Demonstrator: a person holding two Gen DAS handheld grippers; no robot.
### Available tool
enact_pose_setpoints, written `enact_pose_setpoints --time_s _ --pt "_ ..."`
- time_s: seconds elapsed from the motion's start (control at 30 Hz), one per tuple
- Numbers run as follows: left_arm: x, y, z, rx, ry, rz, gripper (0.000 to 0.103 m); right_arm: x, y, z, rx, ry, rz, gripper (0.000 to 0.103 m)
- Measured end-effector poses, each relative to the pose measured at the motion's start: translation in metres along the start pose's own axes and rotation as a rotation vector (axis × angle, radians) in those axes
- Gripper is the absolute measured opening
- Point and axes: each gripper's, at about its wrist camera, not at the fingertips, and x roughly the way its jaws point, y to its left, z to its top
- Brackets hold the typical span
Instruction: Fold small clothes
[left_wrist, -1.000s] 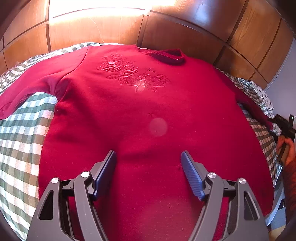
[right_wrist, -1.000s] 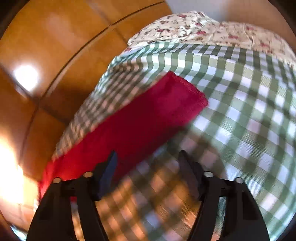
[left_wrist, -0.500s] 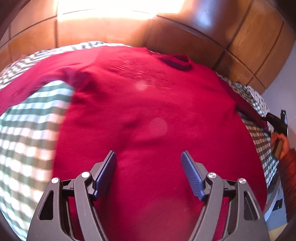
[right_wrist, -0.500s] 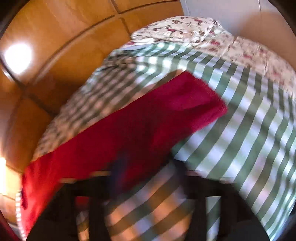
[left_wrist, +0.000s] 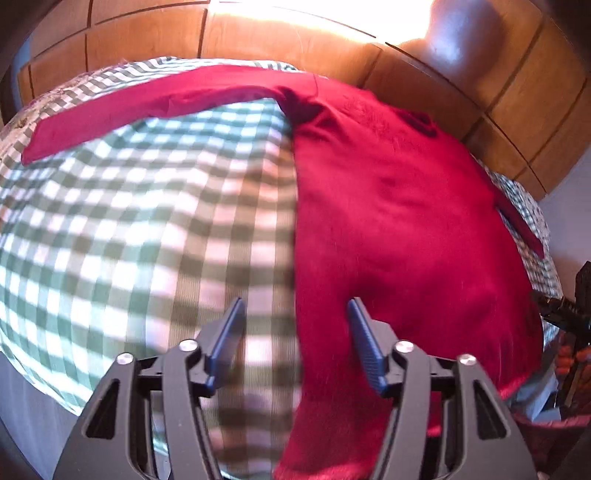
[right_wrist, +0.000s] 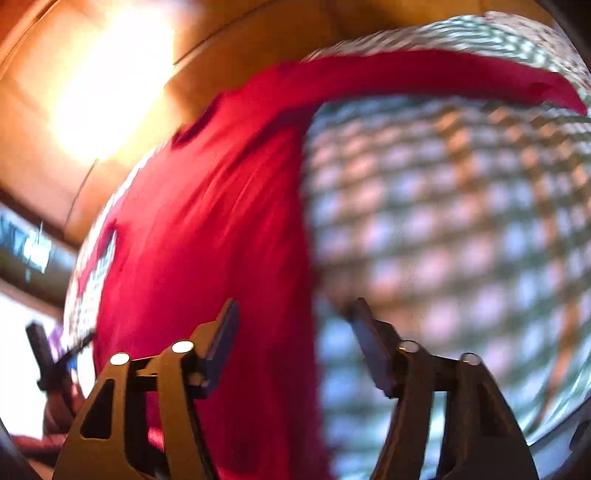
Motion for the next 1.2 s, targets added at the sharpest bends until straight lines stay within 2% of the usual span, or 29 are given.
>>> enact_pose_setpoints --time_s 0.03,0.07,0.1,0.13,0.23,0.33,0.43,0.47,0.5,0.57,0.6,0.63,0.73,0.9,0.93,1.0,1.1,1.17,1.2 --pt "-0.001 -0.001 -0.004 0.003 -0.001 -0.01 0.045 0.002 0.008 -0.012 -0.031 0.016 -0.021 0.046" --pt "-0.001 -0.001 -0.007 0.003 0.003 -0.022 0.029 0.001 0.019 -0.025 -0.078 0.016 -0.068 0.041" --pt "0.0 -0.003 -0.009 0.01 0.008 -0.034 0.013 0.0 0.022 -0.03 -0.102 0.017 -0.093 0.026" --pt "-0.002 -0.005 -0.01 0.022 0.005 -0.027 0.008 -0.002 0.025 -0.036 -0.115 0.025 -0.115 0.008" --pt "-0.013 -0.007 -0.019 0.045 0.001 -0.047 0.004 -0.017 0.024 -0.039 -0.139 -0.01 -0.154 0.007" --pt "-0.014 -0.009 -0.034 0.052 0.04 -0.064 0.003 -0.027 0.016 -0.038 -0.152 -0.013 -0.18 0.007" --pt "-0.016 -0.014 -0.031 0.073 0.038 -0.043 0.012 -0.014 0.006 -0.039 -0.155 0.043 -0.202 0.007" --pt "-0.021 -0.014 -0.025 0.065 0.016 -0.041 0.021 -0.014 0.005 -0.036 -0.138 0.04 -0.187 0.007" --pt "-0.025 -0.014 -0.02 0.058 -0.007 -0.038 0.036 -0.018 0.0 -0.03 -0.104 0.031 -0.147 0.009" --pt "-0.031 -0.016 -0.005 0.046 -0.064 -0.033 0.046 -0.027 -0.01 -0.02 -0.061 -0.013 -0.122 0.033" --pt "-0.032 -0.02 0.005 0.044 -0.087 -0.036 0.046 -0.035 -0.021 -0.01 -0.019 -0.067 -0.134 0.06" --pt "-0.029 -0.024 0.013 0.046 -0.096 -0.039 0.046 -0.041 -0.03 -0.002 0.021 -0.111 -0.14 0.065" --pt "-0.013 -0.038 0.037 0.05 -0.112 -0.034 0.046 -0.052 -0.079 0.034 0.209 -0.222 -0.163 0.065" --pt "0.021 -0.075 0.059 0.074 -0.096 -0.033 0.055 -0.06 -0.179 0.096 0.555 -0.391 -0.225 0.064" --pt "0.024 -0.081 0.061 0.08 -0.089 -0.035 0.055 -0.061 -0.192 0.105 0.593 -0.408 -0.246 0.06" --pt "0.035 -0.09 0.063 0.099 -0.068 -0.03 0.056 -0.058 -0.22 0.124 0.665 -0.424 -0.285 0.059" --pt "0.044 -0.098 0.064 0.119 -0.044 -0.018 0.056 -0.05 -0.24 0.149 0.695 -0.428 -0.36 0.051" --pt "0.05 -0.098 0.063 0.113 -0.027 -0.011 0.057 -0.044 -0.254 0.165 0.717 -0.428 -0.373 0.046" --pt "0.05 -0.096 0.063 0.108 -0.023 -0.01 0.057 -0.042 -0.259 0.168 0.72 -0.429 -0.377 0.04"
